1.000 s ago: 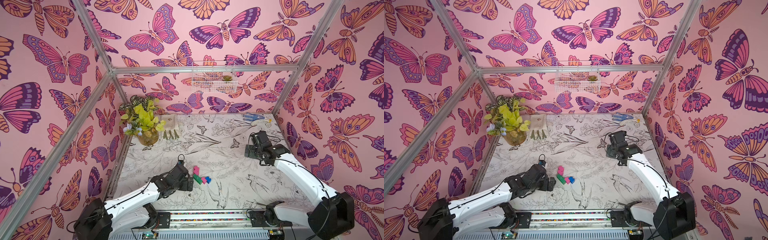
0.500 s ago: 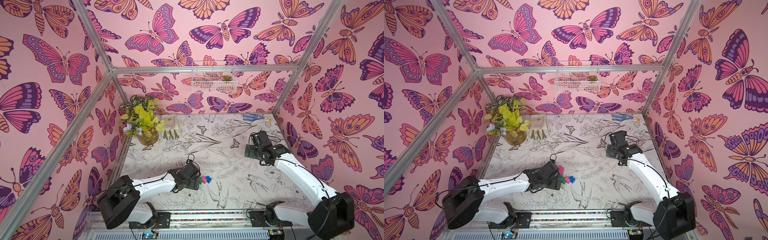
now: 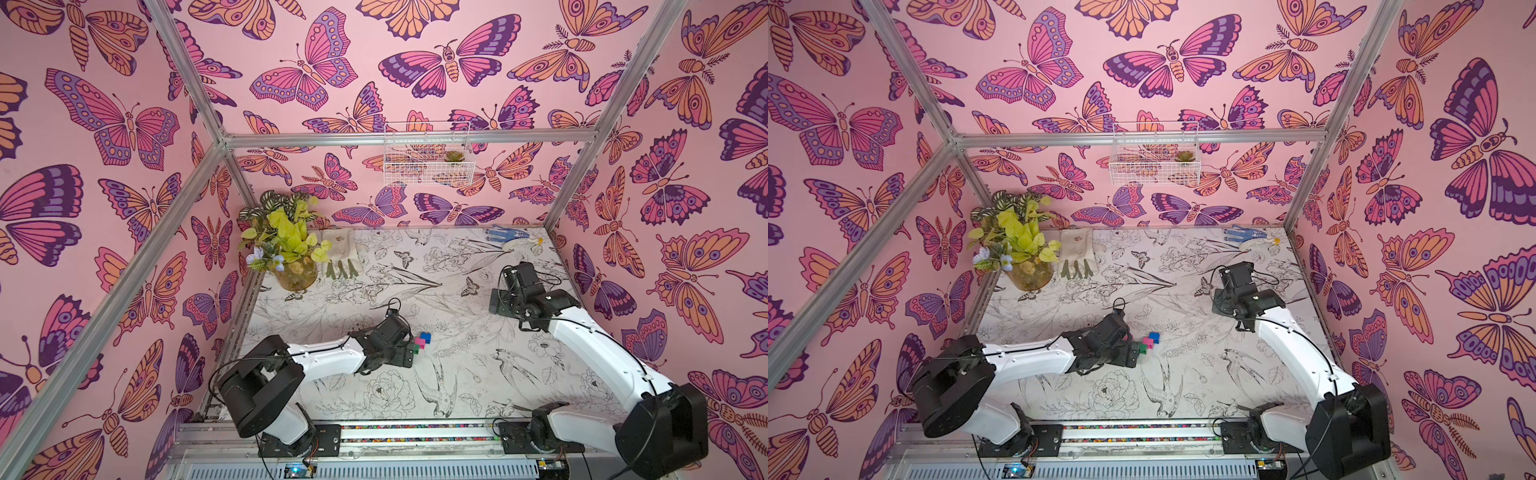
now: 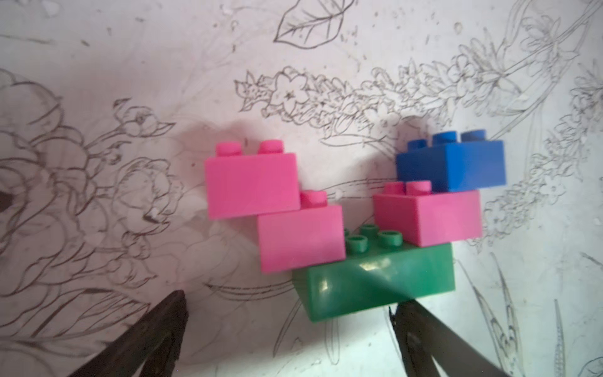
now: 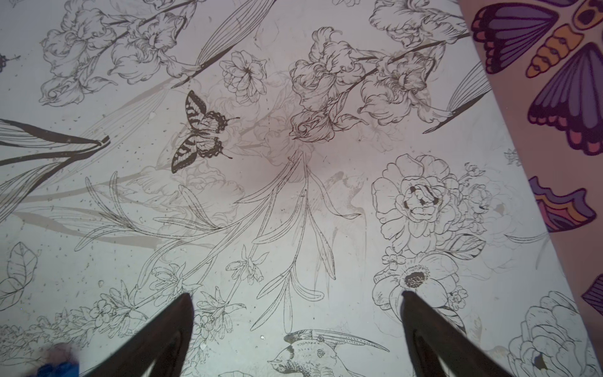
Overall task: Assemble the letter v with lego
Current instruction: Adjust the lego brick at the center of the board.
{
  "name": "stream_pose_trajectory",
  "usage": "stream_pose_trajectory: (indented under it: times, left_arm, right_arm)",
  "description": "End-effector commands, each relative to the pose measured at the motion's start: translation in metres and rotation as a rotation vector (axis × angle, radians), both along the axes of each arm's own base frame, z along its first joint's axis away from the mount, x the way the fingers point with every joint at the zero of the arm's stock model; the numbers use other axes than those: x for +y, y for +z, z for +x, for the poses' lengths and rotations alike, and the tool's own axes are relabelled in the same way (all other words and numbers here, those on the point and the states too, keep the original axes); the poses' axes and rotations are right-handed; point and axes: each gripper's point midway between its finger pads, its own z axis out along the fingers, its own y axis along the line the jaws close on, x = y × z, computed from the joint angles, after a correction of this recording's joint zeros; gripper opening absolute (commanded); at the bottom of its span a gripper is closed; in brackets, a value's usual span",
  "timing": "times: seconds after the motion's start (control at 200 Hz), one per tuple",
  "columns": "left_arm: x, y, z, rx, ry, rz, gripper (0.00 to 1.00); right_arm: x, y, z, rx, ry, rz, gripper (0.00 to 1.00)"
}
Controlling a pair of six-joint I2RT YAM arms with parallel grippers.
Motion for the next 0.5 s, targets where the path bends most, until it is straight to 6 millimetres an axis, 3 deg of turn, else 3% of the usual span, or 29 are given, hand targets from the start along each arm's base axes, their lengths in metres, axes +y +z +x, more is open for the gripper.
stream_pose_trajectory:
  times: [0.0,0.12,0.255,0.345,0.361,0.496]
  left_arm:
    - [-0.01,-0.008,-0.003,0.048,-0.002,-0.045,1.0]
    - [-0.017,0.015,0.006,-0.013,-0.016,-0.094,1.0]
    - [-0.017,0.056,0.006,-0.07,-0.038,-0.149,1.0]
    - [-0.015,0.095,0.002,-0.123,-0.058,-0.211,1.0]
    - [-0.014,0.112,0.002,-0.158,-0.055,-0.242,1.0]
    - [0.024,0.181,0.006,-0.329,0.008,-0.25,1.0]
  right_arm:
    - [0.014,-0.011,0.005,0.03,0.07,0.067,0.99]
    - [0.022,-0.017,0.007,0.059,0.115,0.104,0.99]
    - [0.027,-0.014,0.008,0.059,0.161,0.12,0.99]
    - [0.033,-0.01,0.008,0.044,0.193,0.147,0.99]
    - [0.033,-0.009,0.008,0.041,0.195,0.153,0.99]
    - [0.034,-0.012,0.011,0.028,0.209,0.184,0.99]
